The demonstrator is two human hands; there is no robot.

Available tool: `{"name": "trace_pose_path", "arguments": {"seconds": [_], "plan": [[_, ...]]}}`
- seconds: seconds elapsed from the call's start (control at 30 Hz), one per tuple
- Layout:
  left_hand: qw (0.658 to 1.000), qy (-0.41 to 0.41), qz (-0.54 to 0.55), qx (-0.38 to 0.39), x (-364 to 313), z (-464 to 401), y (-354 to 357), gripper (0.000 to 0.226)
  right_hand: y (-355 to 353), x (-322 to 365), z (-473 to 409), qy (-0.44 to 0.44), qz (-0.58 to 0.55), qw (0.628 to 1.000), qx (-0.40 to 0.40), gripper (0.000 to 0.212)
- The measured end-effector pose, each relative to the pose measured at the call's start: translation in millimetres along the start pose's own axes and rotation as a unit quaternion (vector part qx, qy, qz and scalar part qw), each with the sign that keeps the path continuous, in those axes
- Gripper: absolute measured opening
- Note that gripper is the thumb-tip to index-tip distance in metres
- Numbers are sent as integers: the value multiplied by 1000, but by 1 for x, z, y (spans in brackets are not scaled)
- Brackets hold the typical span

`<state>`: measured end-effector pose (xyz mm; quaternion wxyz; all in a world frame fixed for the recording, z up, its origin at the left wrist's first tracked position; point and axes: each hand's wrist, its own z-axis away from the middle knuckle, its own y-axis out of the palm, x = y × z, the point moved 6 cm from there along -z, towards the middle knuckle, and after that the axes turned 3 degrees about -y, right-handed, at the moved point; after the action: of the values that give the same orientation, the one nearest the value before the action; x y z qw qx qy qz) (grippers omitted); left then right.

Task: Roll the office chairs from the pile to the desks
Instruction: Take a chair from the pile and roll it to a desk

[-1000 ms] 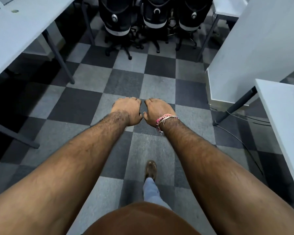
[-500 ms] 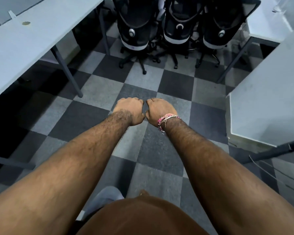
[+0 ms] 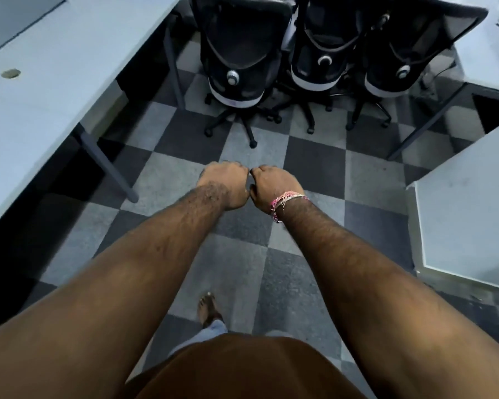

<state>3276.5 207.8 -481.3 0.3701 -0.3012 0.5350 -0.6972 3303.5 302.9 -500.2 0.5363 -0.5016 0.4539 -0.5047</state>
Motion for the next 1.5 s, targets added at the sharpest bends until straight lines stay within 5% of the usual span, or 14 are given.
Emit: {"name": "trace_pose_path", "arguments": {"seconds": [0.93, 1.5], "plan": [[997, 58, -19, -48, 229, -556, -132, 28, -61, -153, -583, 19, -2, 999, -39, 24], [960, 240, -58, -130, 312, -814, -224, 34, -107, -241, -826, 142, 31, 986, -81, 35]]}}
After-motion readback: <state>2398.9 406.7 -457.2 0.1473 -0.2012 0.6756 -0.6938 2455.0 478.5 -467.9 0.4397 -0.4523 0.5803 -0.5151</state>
